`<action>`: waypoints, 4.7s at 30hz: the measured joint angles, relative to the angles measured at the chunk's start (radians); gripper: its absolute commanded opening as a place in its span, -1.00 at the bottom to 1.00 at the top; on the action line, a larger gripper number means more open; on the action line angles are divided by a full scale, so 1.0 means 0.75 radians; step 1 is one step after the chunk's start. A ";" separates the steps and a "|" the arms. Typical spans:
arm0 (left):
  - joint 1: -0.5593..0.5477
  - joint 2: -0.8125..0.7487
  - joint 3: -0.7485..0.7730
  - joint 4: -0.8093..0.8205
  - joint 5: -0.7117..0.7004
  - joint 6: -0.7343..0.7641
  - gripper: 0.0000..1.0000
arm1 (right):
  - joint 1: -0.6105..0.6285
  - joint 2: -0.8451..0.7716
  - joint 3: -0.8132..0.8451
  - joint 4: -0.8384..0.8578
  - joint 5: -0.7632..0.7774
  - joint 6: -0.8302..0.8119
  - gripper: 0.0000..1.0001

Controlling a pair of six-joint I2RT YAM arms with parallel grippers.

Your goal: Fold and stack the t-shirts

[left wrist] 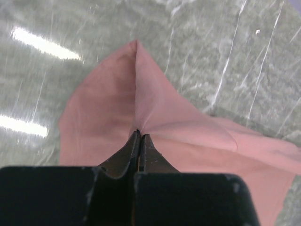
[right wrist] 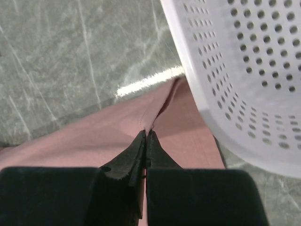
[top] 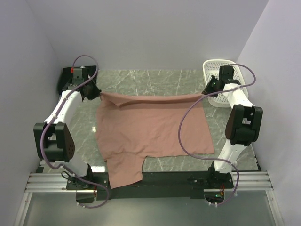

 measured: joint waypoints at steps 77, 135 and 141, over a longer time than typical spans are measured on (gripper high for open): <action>0.059 0.233 -0.331 0.226 -0.066 -0.167 -0.09 | 0.094 0.174 -0.128 0.075 0.051 0.026 -0.13; 0.247 0.356 -0.139 0.215 -0.199 -0.033 0.25 | 0.216 0.426 0.304 -0.102 0.300 0.015 -0.28; 0.246 0.154 -0.140 0.176 -0.248 -0.037 0.40 | 0.235 0.215 0.119 -0.057 0.293 0.047 -0.29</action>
